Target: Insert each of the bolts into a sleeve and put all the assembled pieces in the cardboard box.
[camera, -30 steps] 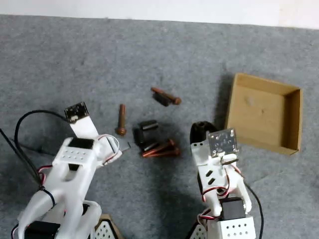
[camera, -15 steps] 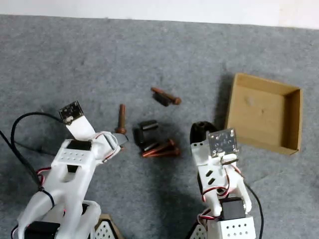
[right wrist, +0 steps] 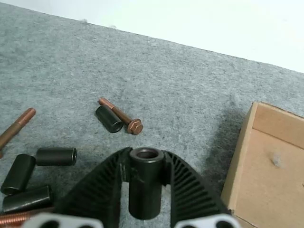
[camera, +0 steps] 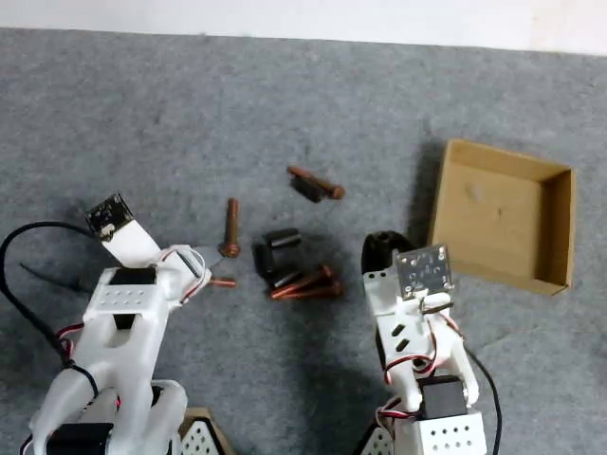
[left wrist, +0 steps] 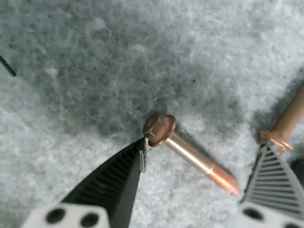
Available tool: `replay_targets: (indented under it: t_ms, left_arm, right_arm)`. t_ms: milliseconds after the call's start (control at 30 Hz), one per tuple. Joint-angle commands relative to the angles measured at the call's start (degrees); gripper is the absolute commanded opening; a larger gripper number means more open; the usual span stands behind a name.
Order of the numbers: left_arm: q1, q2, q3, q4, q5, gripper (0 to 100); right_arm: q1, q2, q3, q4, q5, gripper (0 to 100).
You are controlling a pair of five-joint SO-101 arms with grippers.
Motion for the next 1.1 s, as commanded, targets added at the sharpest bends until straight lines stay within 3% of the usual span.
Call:
replay_targets:
  t_ms: [0, 300, 700, 900, 1067]
  left_arm:
    - [-0.48, -1.36, -0.31, -0.97, 0.44, 33]
    - [-0.22, -1.36, 0.13, -0.97, 0.18, 16]
    - [3.47, -0.92, 0.75, -0.88, 0.18, 15]
    - [3.56, 7.96, -4.62, -0.62, 0.18, 15]
    - [3.38, 15.43, -11.47, 6.59, 0.44, 15]
  right_arm:
    - [0.66, -0.66, 7.25, 0.13, 0.53, 0.6]
    - [0.66, -0.66, 7.25, 0.13, 0.62, 0.6]
    - [0.66, -0.66, 7.25, 0.13, 0.62, 0.6]
    - [0.66, -0.66, 7.25, 0.13, 0.62, 0.6]
    - [0.66, -0.66, 7.25, 0.13, 0.62, 0.6]
